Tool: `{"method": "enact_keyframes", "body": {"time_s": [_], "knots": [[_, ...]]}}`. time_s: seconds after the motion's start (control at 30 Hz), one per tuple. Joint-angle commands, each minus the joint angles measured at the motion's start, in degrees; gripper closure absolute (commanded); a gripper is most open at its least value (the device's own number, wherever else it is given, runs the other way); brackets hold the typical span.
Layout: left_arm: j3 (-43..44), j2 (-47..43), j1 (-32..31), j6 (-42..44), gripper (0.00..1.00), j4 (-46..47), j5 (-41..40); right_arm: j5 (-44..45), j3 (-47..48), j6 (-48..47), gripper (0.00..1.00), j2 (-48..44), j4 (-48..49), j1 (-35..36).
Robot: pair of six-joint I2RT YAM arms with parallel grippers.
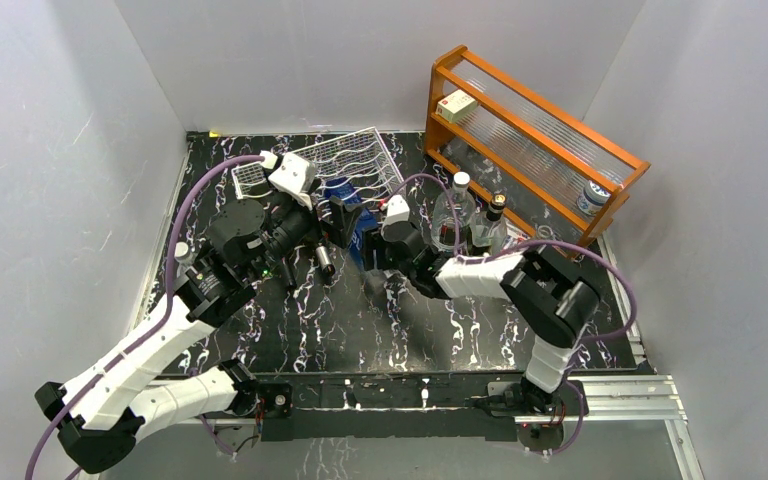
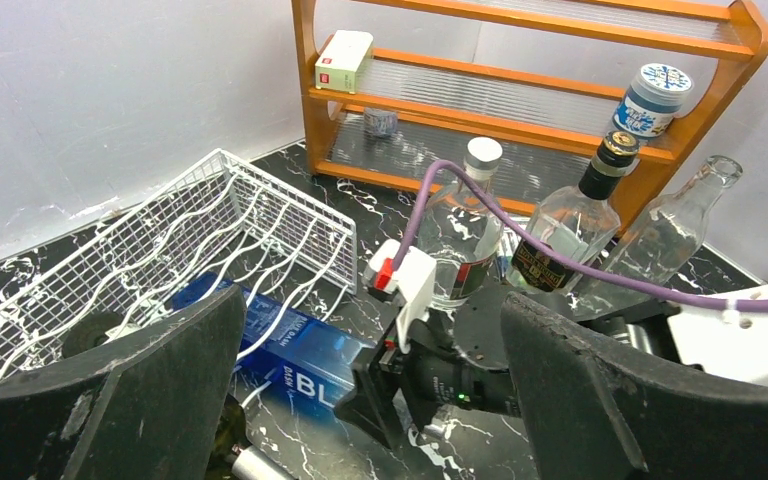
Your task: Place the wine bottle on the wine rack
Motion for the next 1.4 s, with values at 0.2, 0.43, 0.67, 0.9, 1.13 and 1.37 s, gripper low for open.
{"method": "enact_keyframes", "body": {"time_s": [0.2,0.43,0.67,0.9,1.13,1.37], "knots": [[2.99,0.56,0.20,0.67,0.02,-0.55,-0.57,3.98,11.77,1.11,1.00,6.27,22.03,0.19],[3.35,1.16,0.19,0.65,0.02,-0.82,-0.53,7.17,14.04,2.50,1.00,9.80,23.25,0.15],[3.53,1.28,0.19,0.46,0.02,-1.10,-0.54,6.37,15.66,2.71,1.00,12.26,22.34,0.18],[3.55,1.05,0.22,0.25,0.02,-1.26,-0.48,4.58,17.37,2.99,0.95,13.38,19.43,0.20],[3.70,0.83,0.21,0.23,0.02,-1.52,-0.48,5.68,19.98,4.51,0.76,13.70,15.23,0.20],[3.70,0.42,0.23,-0.02,0.02,-1.85,-0.53,6.11,20.97,6.04,0.46,13.73,12.56,0.20]]}}
